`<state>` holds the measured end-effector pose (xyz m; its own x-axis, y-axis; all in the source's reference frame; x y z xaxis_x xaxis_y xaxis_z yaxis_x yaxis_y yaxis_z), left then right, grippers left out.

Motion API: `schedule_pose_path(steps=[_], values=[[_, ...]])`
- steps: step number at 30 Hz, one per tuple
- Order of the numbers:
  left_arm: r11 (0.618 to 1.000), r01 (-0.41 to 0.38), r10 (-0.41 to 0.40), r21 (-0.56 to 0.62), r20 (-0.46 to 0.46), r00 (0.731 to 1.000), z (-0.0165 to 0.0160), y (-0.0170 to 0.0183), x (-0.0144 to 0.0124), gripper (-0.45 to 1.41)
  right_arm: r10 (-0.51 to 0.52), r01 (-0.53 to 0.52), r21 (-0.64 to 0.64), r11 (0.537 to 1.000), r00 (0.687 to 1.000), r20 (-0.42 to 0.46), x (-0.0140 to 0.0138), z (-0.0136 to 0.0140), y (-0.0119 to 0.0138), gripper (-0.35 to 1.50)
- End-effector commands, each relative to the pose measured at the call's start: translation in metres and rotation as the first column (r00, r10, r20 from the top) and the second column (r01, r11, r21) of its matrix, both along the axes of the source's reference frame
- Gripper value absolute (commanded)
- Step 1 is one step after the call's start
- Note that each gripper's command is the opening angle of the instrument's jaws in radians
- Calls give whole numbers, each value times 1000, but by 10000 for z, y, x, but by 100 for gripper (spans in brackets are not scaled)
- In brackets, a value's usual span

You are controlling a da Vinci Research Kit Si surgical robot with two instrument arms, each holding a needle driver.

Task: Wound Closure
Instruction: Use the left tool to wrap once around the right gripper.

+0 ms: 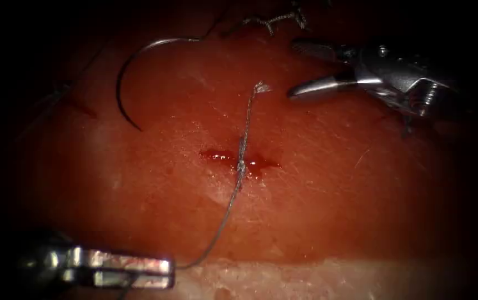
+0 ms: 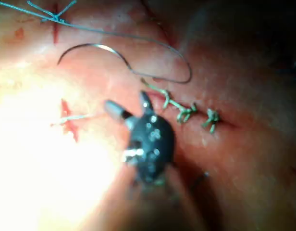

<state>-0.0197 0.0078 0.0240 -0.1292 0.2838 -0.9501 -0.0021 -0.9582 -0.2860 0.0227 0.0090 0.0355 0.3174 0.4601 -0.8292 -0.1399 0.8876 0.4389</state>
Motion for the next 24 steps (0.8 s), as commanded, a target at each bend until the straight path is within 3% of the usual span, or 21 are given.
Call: schedule_pose_path(steps=[1,7,15,24], values=[[1000,6,-7,-5,-11,1000,4,8,1,-45,-5,5,-6,1000,1000,-9,10,-1,-3,131],[997,50,-53,-53,-49,997,-5,43,19,-45,5,-6,-6,1000,999,-38,24,-10,-18,128],[998,26,-28,-52,-44,999,9,57,-7,-45,88,-89,-32,995,995,-47,52,-7,-35,116],[999,9,-11,-48,-32,999,21,72,-27,-45,130,-131,-18,991,991,-33,85,27,-67,89]])
